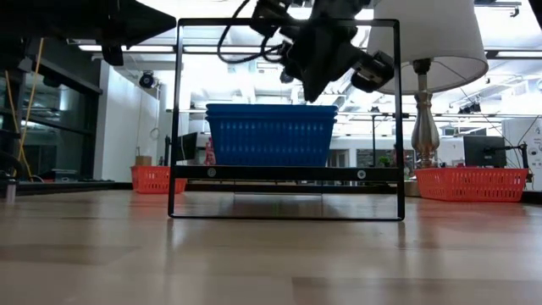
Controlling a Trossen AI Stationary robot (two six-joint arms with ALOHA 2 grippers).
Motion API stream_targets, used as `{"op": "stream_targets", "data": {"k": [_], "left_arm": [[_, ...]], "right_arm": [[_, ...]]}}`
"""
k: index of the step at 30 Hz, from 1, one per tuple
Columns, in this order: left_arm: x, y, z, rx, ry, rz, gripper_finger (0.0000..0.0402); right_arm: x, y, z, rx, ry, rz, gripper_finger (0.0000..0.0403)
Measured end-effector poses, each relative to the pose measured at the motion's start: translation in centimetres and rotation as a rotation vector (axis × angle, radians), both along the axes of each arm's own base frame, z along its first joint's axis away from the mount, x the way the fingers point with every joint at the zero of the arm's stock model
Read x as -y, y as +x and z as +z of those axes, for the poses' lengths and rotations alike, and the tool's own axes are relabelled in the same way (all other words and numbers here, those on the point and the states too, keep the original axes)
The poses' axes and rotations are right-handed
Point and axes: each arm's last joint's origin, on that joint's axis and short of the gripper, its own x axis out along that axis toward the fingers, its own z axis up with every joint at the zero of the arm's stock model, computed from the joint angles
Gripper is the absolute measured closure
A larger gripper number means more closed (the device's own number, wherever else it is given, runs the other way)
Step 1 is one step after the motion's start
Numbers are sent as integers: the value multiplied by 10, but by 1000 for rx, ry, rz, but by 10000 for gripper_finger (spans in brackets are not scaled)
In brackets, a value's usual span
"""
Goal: Stack baskets on shelf by color
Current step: Stack the blue bin on top of the blue bin on the shelf
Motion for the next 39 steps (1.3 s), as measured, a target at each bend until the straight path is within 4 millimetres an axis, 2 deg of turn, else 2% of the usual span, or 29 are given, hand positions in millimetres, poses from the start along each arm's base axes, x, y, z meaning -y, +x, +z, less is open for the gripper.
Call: {"op": "stream_targets", "data": {"k": [7, 16, 19, 25, 27, 29, 34, 39], "left_arm": [[0, 0, 0, 1, -7, -2, 398], [0, 0, 0, -5, -5, 16, 398], [-1, -1, -3, -59, 8, 108, 398], [-4, -7, -13, -260, 23, 430, 400], [-5, -7, -18, -299, 25, 475, 401], [-7, -5, -22, -304, 21, 447, 401], [-14, 7, -33, -340, -25, 239, 401], [-29, 23, -40, -549, -210, 23, 401]], "right_arm": [[-2, 9, -22, -41, 51, 47, 402], [9, 15, -23, 29, -69, 28, 402], [11, 17, -23, 48, -116, 19, 402], [18, 17, -23, 56, -207, 6, 402], [22, 18, -23, 54, -236, -11, 402], [26, 18, -23, 54, -256, -20, 402], [30, 17, -23, 64, -268, 9, 402], [27, 12, -13, 87, -239, 71, 402]]}}
